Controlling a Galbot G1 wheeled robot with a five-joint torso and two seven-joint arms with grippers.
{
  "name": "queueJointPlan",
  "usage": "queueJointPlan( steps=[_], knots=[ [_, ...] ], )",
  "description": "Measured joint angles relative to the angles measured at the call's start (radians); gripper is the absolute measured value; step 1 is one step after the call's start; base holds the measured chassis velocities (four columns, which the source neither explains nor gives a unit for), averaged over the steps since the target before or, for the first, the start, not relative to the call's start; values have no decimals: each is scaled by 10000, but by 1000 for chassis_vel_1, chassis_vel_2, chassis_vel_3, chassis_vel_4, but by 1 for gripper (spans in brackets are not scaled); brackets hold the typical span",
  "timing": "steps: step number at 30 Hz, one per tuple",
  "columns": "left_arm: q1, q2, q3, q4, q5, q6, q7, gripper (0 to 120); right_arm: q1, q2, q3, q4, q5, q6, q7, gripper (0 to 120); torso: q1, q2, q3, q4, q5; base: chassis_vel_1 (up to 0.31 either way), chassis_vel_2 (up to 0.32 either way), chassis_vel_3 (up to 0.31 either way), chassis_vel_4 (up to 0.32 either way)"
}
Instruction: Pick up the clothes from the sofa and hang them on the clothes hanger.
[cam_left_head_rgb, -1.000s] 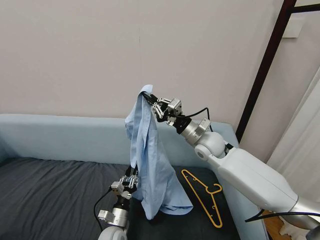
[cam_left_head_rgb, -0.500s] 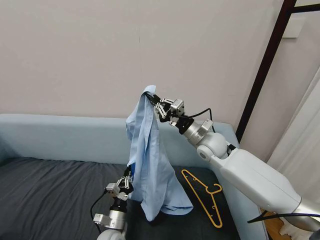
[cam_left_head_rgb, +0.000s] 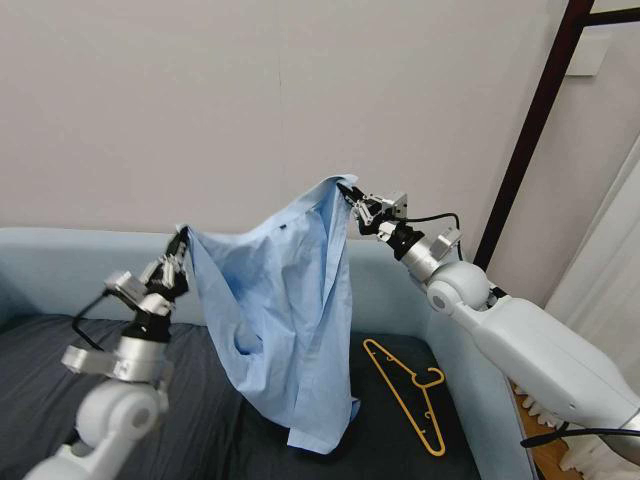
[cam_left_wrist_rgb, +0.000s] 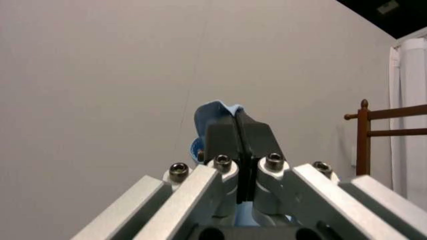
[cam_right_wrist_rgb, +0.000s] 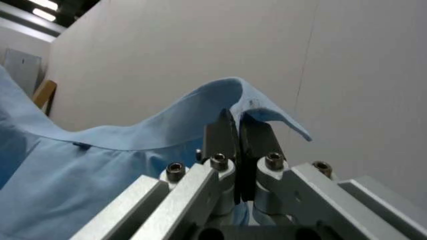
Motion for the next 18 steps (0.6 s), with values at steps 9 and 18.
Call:
queueJointPlan(
  steps=[9, 18],
  knots=[
    [-2514, 3317, 368, 140, -1928, 382, -673, 0, 609, -756, 306, 828, 1029, -204, -519, 0, 0, 0, 0, 1, 4, 0, 0, 0, 0],
    [-2033, 3578, 107, 104, -1113, 607, -256, 0, -149, -2331, 361, 3109, -159, -2948, 23, 0, -1, 2, -2, 1, -3, 0, 0, 0, 0]
  ],
)
